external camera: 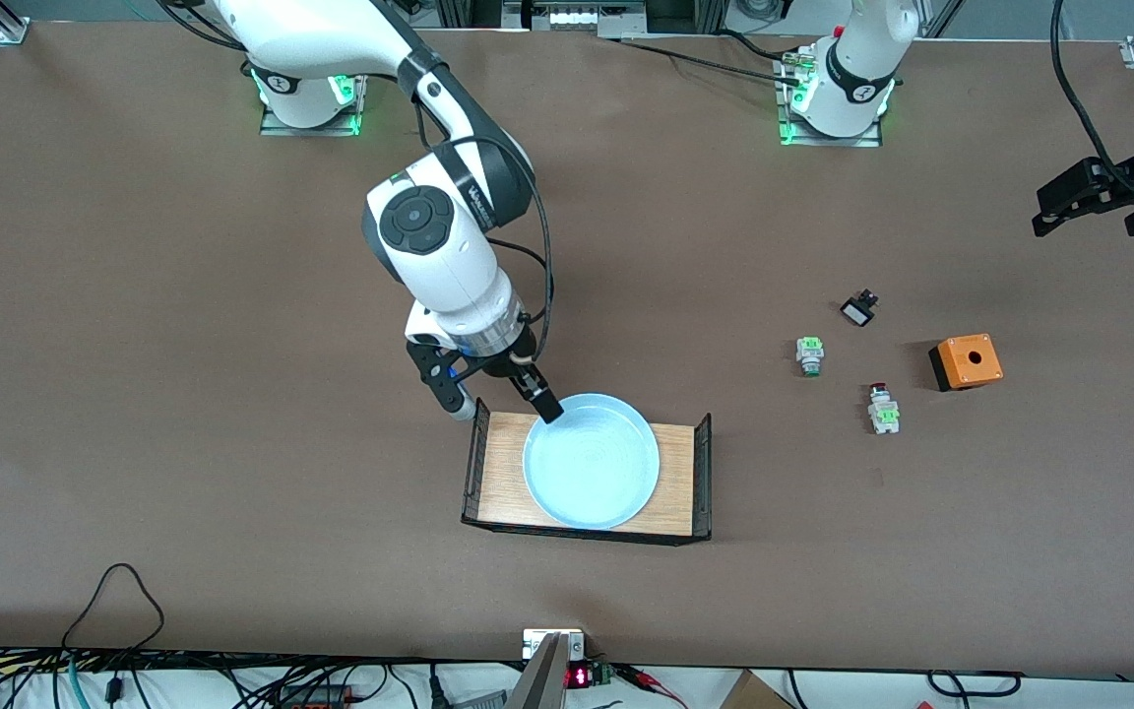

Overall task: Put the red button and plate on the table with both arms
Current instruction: 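Lower the right gripper onto the rim of the blue plate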

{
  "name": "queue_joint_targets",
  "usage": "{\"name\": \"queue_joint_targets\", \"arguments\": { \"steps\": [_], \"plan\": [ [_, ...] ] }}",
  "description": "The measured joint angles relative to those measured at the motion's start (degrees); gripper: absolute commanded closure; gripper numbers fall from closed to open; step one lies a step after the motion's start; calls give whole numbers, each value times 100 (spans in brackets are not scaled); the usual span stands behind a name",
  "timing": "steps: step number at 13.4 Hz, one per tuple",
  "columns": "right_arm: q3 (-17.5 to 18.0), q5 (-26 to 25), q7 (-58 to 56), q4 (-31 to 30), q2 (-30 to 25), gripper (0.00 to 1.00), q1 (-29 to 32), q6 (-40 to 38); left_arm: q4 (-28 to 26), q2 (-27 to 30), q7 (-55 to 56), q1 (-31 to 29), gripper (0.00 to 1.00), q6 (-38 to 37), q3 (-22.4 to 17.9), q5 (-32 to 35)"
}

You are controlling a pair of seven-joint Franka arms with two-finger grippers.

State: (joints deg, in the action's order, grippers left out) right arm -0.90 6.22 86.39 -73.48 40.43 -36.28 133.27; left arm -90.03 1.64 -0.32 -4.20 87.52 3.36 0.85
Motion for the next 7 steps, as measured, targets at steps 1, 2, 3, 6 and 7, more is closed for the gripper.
{"name": "queue_joint_targets", "arguments": {
  "steps": [1, 2, 3, 6, 7],
  "plan": [
    [-1, 9, 4, 4, 79, 3, 0, 116, 1, 0, 1, 0, 0, -10, 0, 0],
    [-3, 21, 7, 10, 138, 4, 0, 183, 2, 0, 1, 0, 0, -29, 0, 0],
    [-6, 29, 14, 17, 169, 5, 0, 210, 2, 0, 1, 0, 0, -48, 0, 0],
    [-20, 35, 28, 53, 187, 10, 6, 216, 2, 0, 2, 0, 0, -65, 0, 0],
    [-20, 36, 28, 53, 189, 14, 6, 216, 2, 0, 2, 0, 0, -68, 1, 0]
  ]
}}
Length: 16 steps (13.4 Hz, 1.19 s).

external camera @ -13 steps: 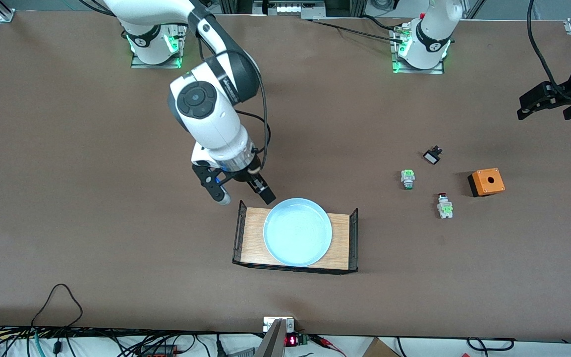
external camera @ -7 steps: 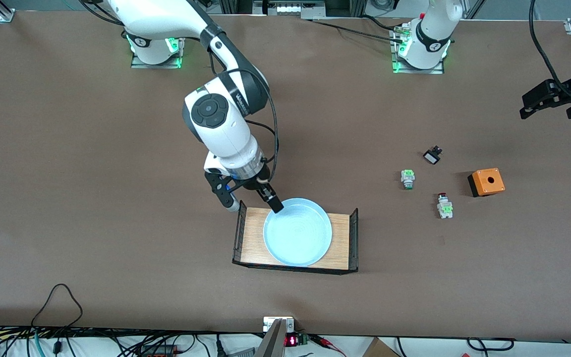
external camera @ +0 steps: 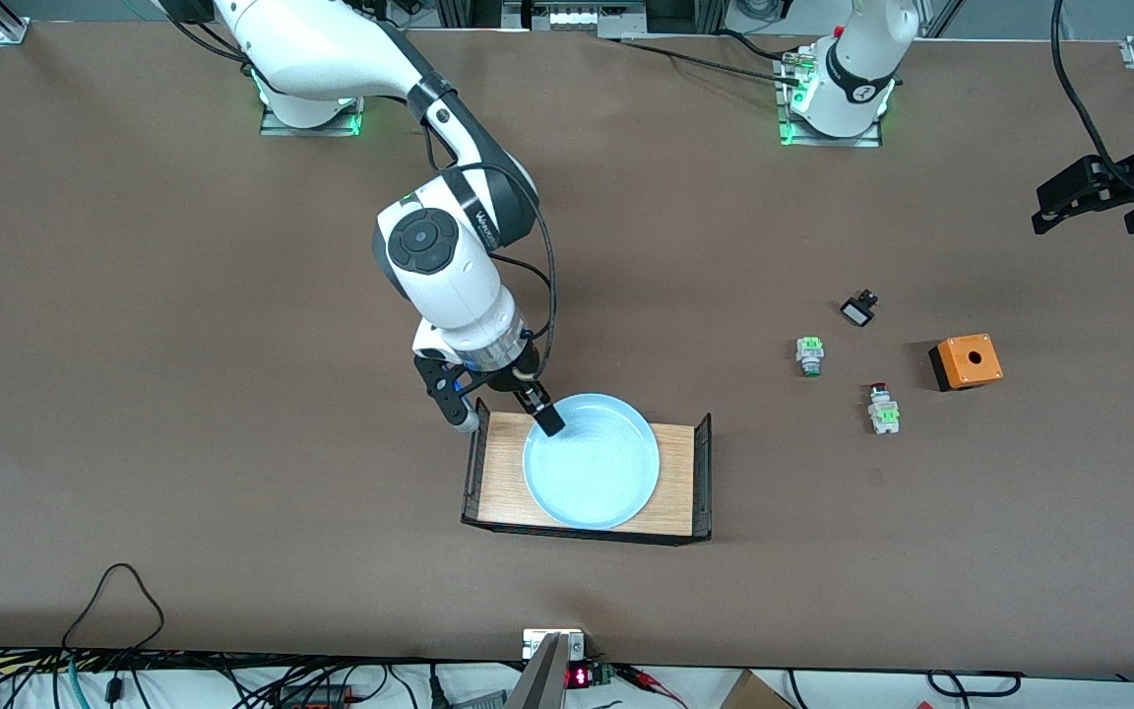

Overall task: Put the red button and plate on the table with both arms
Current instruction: 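Lower the right gripper onto the rim of the blue plate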

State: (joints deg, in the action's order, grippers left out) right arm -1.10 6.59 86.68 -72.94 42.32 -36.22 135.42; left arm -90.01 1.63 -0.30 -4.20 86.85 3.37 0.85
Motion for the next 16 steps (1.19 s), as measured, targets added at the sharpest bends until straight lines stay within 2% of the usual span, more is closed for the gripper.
{"name": "queue_joint_targets", "arguments": {
  "steps": [3, 4, 7, 9, 10, 11, 16],
  "plan": [
    [0, 1, 1, 0, 42, 16, -2, 0, 0, 0, 0, 0, 0, -2, 7, 0],
    [0, 1, 1, 0, 69, 20, -3, 1, 0, 0, 0, 0, 0, -5, 7, 0],
    [0, 1, 1, 0, 121, 64, -3, 16, 1, 0, 0, 0, 0, -8, 8, 0],
    [0, 85, 4, 3, 130, 83, -3, 28, 2, 0, 0, 0, 0, -9, 10, 0],
    [0, 154, 4, 8, 131, 87, -2, 32, 2, 0, 0, 1, 0, -9, 13, 0],
    [0, 185, 6, 23, 131, 96, -3, 33, 5, 0, 0, 4, 0, -9, 17, 0],
    [16, 214, 23, 105, 131, 100, -33, 14, 65, 0, 0, 7, 0, -9, 35, 0]
  ]
}}
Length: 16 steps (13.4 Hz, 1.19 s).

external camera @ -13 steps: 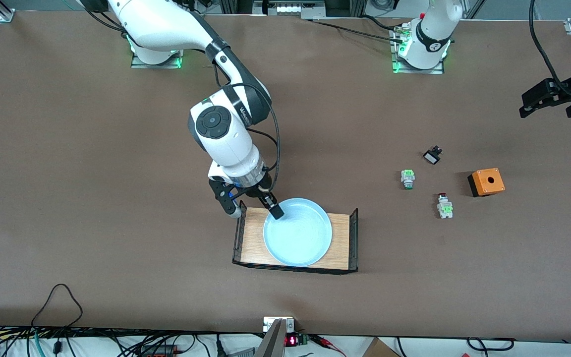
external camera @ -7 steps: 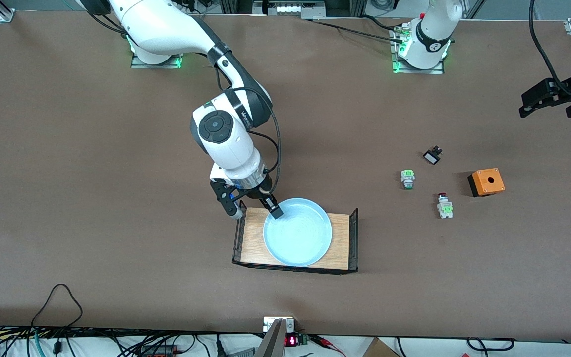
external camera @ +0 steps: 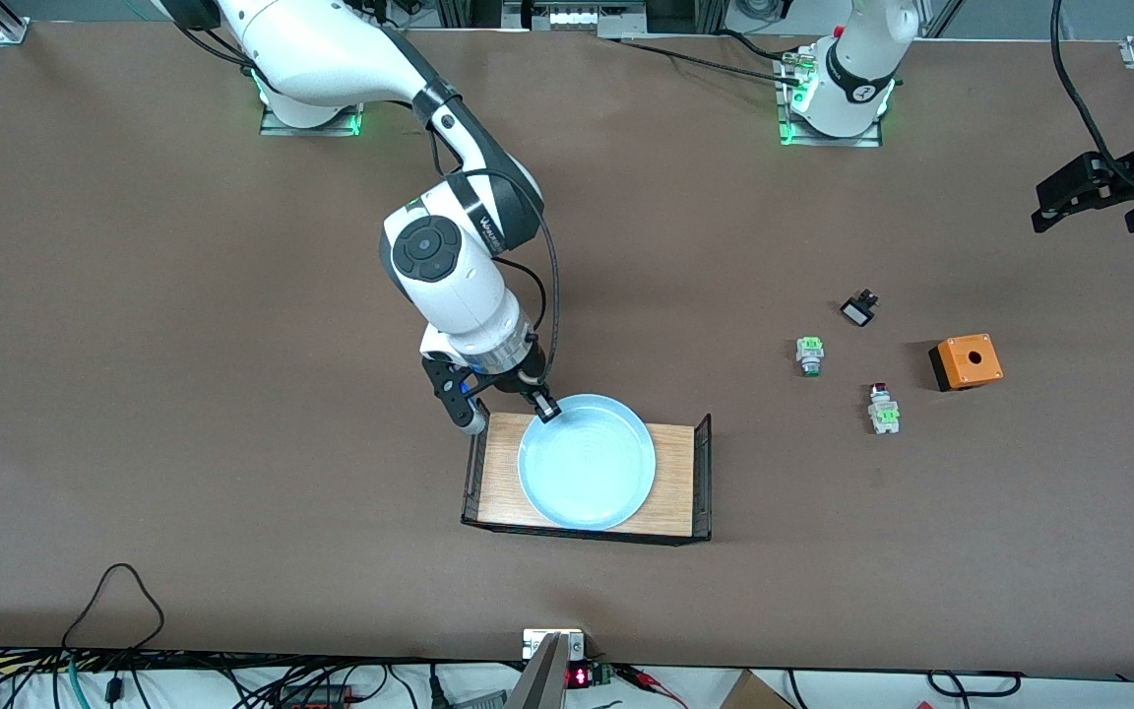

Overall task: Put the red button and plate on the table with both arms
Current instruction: 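Lower the right gripper onto the rim of the blue plate, then close the right gripper on the plate rim and lift, then carry the plate off the tray with the right gripper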

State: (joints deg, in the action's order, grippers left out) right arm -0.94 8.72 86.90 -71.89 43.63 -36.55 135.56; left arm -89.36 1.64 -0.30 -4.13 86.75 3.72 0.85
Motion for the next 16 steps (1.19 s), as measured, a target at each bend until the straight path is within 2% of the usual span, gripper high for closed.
{"name": "queue_joint_targets", "arguments": {
  "steps": [7, 13, 16],
  "plan": [
    [132, 14, 534, 287, -105, 100, -46, -130, 2, 0, 0, 0, 0, -1, 0, 0],
    [84, 12, 192, 384, -964, 100, 192, -1369, 4, 0, 0, 0, 0, -3, 0, 0],
    [76, 12, -766, 311, -1401, 100, 539, -2250, 4, 0, 0, 0, 0, -4, 0, 0]
  ]
}}
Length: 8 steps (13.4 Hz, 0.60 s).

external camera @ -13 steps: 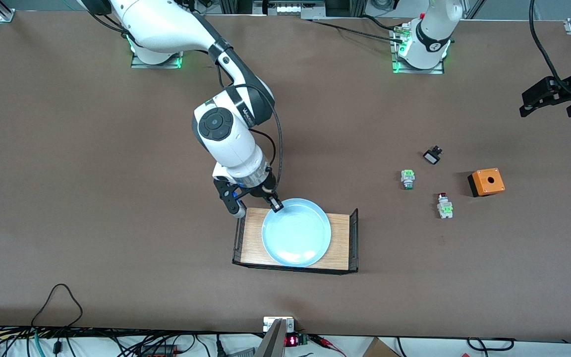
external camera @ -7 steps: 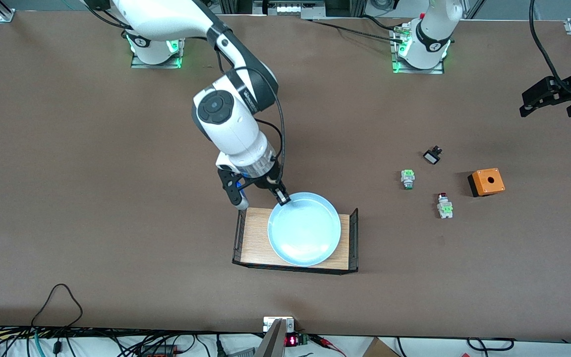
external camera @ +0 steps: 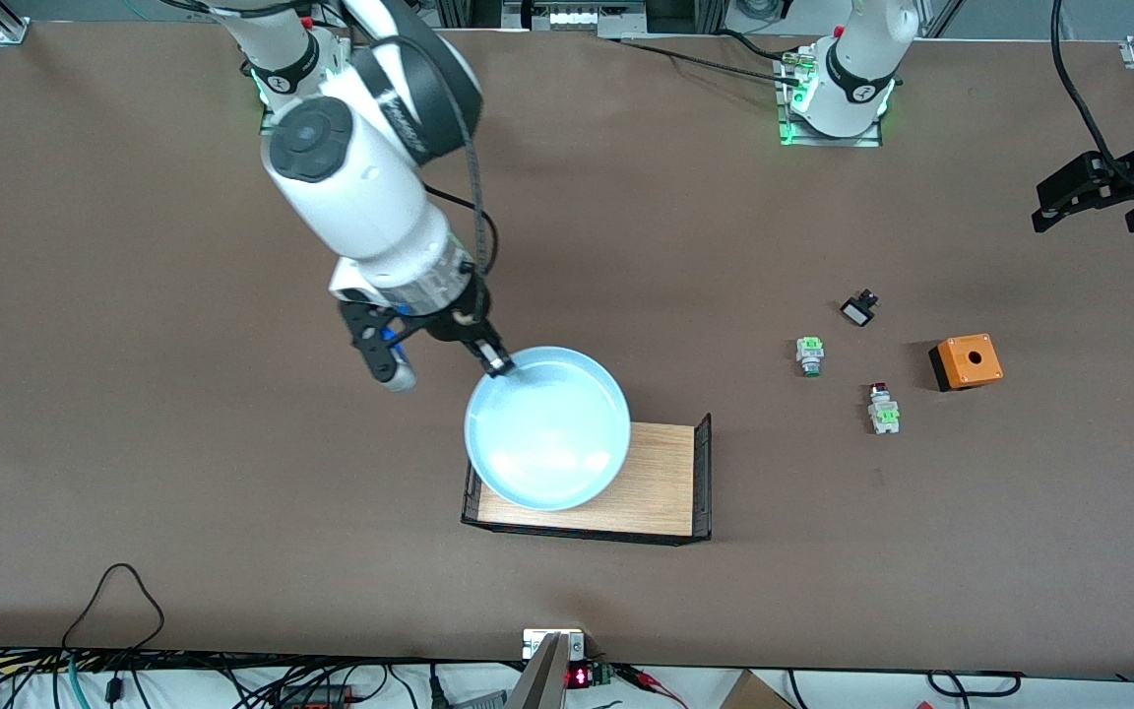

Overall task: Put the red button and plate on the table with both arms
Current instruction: 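Carry the plate off the tray with the right gripper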

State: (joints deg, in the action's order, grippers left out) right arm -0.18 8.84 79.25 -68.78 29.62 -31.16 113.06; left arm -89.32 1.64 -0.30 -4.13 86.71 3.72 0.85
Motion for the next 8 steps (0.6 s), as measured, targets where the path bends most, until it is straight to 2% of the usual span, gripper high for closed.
{"name": "queue_joint_targets", "arguments": {
  "steps": [4, 8],
  "plan": [
    [-13, 1, -1698, -196, -400, 100, 686, -1351, 0, 0, 0, 0, 0, 0, 1, 0],
    [-13, 1, -2725, -523, -561, 100, 1167, -1790, 0, 0, 0, 1, 0, -1, 2, 0]
  ]
}}
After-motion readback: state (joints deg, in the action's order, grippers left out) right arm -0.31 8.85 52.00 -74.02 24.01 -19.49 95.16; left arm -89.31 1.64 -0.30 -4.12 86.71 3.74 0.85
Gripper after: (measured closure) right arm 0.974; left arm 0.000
